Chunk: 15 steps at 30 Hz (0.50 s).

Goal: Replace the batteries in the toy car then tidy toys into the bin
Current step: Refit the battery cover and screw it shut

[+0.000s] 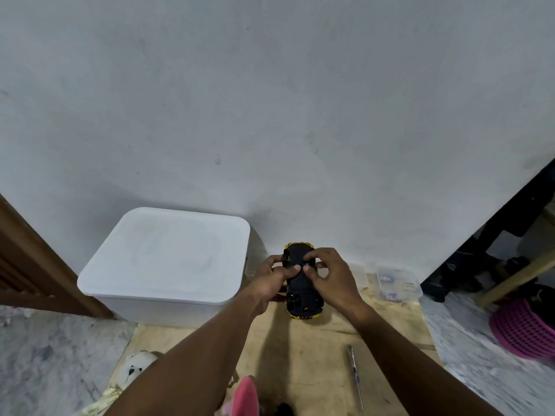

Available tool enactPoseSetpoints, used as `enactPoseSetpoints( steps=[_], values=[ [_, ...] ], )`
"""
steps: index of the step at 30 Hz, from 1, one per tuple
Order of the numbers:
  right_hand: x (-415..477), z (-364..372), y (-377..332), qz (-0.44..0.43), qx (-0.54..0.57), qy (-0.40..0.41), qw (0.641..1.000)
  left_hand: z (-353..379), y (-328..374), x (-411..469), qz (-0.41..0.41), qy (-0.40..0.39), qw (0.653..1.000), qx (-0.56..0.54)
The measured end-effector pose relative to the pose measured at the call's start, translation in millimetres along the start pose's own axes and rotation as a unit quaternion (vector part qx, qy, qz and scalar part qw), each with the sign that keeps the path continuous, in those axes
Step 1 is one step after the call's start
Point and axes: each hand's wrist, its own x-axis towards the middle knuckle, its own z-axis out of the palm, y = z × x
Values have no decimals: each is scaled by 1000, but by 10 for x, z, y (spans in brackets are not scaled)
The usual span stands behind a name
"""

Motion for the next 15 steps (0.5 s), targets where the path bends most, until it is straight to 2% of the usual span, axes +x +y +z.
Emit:
enactPoseSetpoints(
  steps=[15],
  values=[
    [-6,40,-13,64,81,31,994,-44,48,-44,-11,17,1000,-23]
  ],
)
